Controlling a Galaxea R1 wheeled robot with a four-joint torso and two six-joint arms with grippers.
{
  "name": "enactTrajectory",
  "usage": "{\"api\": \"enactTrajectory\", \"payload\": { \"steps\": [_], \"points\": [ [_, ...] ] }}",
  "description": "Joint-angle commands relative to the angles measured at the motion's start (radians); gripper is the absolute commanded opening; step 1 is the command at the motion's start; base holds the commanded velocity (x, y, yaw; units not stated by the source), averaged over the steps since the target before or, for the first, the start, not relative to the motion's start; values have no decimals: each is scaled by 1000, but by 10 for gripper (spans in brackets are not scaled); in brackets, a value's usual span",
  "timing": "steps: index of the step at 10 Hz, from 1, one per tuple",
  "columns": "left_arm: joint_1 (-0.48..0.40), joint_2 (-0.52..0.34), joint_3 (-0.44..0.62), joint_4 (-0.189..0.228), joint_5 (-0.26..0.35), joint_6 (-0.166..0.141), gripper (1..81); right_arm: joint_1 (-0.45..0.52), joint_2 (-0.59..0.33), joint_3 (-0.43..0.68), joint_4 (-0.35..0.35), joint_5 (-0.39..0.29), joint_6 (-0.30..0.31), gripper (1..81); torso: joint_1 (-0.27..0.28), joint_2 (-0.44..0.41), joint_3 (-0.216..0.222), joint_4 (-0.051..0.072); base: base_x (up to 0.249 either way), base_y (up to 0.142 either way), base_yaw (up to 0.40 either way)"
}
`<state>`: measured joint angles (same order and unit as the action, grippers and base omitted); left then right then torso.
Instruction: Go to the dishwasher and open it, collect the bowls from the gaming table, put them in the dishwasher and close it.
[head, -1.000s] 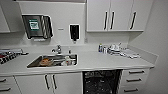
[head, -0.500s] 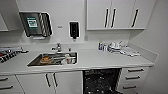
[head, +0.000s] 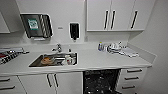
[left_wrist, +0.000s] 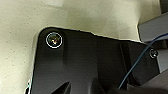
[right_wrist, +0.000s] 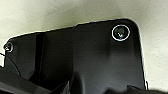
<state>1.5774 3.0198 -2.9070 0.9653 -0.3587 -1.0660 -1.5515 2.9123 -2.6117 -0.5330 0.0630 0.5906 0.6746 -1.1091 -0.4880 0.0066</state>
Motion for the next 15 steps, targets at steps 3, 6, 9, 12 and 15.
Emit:
{"api": "enactTrajectory", "payload": {
  "steps": [3, 6, 9, 12, 15],
  "points": [
    [-30, -4, -9, -2, 66, 6, 811, 35, -5, 0, -12, -40, -3, 811, -110, 171, 139, 0, 0, 0, 0],
    [-30, -1, -9, -2, 66, 6, 811, 41, 3, -2, -13, -42, -5, 811, -170, 259, 116, 0, 0, 0, 0],
    [-33, 4, -9, 0, 66, 8, 811, 41, 9, -13, -13, -42, -5, 811, -233, 357, 126, 0, 0, 0, 0],
    [-35, 5, -9, 0, 67, 21, 811, 37, 10, -19, -15, -42, -6, 811, -302, 464, 164, 0, 0, 0, 0],
    [-36, 5, -9, 0, 67, 23, 811, 35, 10, -20, -18, -42, -5, 811, -364, 562, 236, 0, 0, 0, 0]
  ]
}}
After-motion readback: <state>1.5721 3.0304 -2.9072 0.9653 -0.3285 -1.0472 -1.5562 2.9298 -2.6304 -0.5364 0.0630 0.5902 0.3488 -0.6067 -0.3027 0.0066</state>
